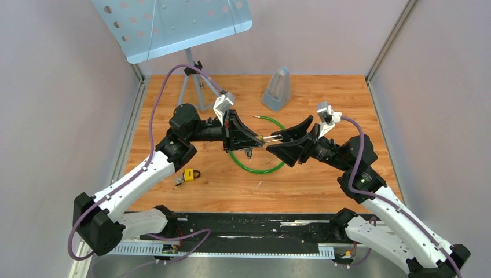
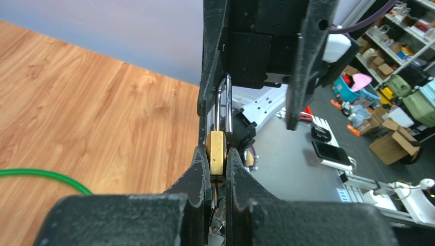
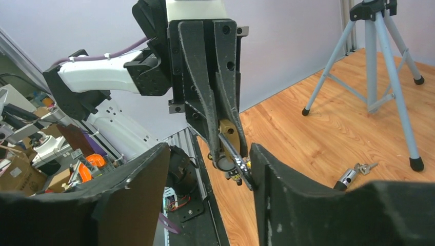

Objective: Lock with the key
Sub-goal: Lock the lock.

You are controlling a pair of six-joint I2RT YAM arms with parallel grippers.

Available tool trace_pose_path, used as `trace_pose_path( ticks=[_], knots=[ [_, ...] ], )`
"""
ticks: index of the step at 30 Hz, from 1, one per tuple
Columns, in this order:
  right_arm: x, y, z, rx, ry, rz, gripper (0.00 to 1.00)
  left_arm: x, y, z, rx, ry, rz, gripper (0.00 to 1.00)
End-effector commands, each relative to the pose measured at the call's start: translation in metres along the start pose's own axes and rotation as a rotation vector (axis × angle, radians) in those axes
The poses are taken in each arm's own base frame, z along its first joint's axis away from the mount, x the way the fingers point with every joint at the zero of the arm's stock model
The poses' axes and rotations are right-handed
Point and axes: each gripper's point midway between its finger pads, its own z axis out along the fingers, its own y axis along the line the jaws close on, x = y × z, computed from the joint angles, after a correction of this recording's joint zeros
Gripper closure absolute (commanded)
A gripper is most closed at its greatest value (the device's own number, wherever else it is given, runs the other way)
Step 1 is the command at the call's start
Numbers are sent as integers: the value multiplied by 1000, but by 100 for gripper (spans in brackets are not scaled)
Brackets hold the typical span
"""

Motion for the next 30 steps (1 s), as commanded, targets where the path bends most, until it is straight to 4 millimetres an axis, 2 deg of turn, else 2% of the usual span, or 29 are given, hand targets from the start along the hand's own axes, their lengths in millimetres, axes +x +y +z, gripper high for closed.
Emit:
trace_pose_path(
  ticks=[1,3,7,11,17,19,23,30],
  knots=[
    [-28,26,-3,-51,-53,0,37,-5,2,-6,-37,-18,78,100],
    [-31,23,-3,-26,-60,7,28,-3,-2,-8,-28,-13,98,100],
    [-31,15,-5,26,-62,16,19,0,-7,-13,-20,-14,137,100],
    [-24,18,-5,-5,-29,-13,20,3,-13,-16,-7,-6,143,100],
    [-20,10,-10,34,-19,-67,18,6,-24,-20,30,14,152,100],
    [-15,14,-13,9,8,-111,20,8,-30,-22,51,26,159,100],
    [-1,33,-21,-124,77,-217,29,14,-48,-27,139,77,149,100],
    [14,36,-19,-175,177,-198,48,17,-60,-32,178,98,152,100]
  ],
)
